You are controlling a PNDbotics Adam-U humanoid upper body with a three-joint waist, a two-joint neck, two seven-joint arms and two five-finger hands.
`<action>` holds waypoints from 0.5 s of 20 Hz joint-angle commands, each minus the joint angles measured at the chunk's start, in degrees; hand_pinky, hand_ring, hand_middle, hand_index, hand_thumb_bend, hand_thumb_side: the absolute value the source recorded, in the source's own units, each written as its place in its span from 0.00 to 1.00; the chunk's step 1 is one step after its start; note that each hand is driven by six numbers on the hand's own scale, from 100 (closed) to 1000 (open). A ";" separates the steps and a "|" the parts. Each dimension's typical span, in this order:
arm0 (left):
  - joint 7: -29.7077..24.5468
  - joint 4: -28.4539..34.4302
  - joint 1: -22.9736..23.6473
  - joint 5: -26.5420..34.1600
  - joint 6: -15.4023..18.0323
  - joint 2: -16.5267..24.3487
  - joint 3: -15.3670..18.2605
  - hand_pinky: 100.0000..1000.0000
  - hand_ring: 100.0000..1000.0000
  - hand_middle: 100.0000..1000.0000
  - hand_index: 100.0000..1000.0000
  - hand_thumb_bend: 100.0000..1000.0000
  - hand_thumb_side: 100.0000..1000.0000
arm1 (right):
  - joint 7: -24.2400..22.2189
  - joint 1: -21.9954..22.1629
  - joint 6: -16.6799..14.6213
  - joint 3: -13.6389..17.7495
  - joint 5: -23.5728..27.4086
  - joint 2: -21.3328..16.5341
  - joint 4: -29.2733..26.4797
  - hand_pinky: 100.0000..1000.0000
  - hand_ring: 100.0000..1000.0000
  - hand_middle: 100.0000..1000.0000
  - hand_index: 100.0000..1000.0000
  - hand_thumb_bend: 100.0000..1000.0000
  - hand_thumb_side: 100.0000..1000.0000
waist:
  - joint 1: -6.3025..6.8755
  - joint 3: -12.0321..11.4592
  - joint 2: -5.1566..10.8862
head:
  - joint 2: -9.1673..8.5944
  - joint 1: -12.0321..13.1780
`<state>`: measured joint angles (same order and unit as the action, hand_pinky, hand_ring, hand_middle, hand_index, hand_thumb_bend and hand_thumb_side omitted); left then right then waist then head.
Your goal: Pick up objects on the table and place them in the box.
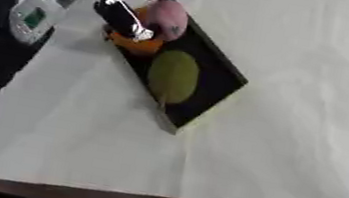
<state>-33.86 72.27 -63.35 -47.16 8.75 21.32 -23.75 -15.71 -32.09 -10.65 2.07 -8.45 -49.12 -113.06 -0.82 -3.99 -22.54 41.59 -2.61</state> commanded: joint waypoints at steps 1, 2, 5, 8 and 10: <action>1.21 -0.77 -1.40 -1.40 0.98 -0.17 0.87 0.71 0.71 0.72 0.83 0.27 0.31 | -0.15 -0.60 -0.05 0.60 0.13 -1.10 -0.72 0.89 0.74 0.61 0.75 0.00 0.10 | -0.04 0.08 1.19 | 0.24 0.17; 1.32 -0.62 -1.38 -1.46 1.33 -0.19 0.87 0.71 0.72 0.72 0.83 0.27 0.31 | -0.14 -0.54 -0.05 0.63 0.11 -1.09 -0.67 0.89 0.74 0.61 0.75 0.00 0.10 | -0.02 0.06 1.17 | 0.24 0.15; 1.44 0.41 -1.33 -1.13 1.90 -0.06 1.07 0.74 0.75 0.76 0.87 0.32 0.29 | -0.16 -0.37 -0.04 0.64 0.08 -1.05 -0.55 0.89 0.74 0.61 0.75 0.00 0.10 | 0.05 0.00 1.20 | 0.22 0.05; 1.36 1.75 -1.28 -0.79 2.01 0.20 1.41 0.75 0.76 0.78 0.88 0.35 0.26 | -0.17 -0.23 -0.06 0.66 0.08 -1.09 -0.50 0.89 0.74 0.61 0.75 0.00 0.10 | 0.10 -0.04 1.36 | 0.17 -0.01; 1.30 2.74 -1.21 -0.43 1.95 0.40 1.72 0.75 0.77 0.78 0.88 0.34 0.25 | -0.15 -0.15 -0.07 0.68 0.10 -1.08 -0.49 0.89 0.74 0.61 0.75 0.00 0.10 | 0.11 -0.06 1.49 | 0.15 -0.02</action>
<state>-32.61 73.57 -63.49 -47.97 10.56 20.65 -22.94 -15.78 -31.74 -10.71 2.07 -8.45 -49.09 -113.06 -0.68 -4.01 -22.62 41.60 -2.62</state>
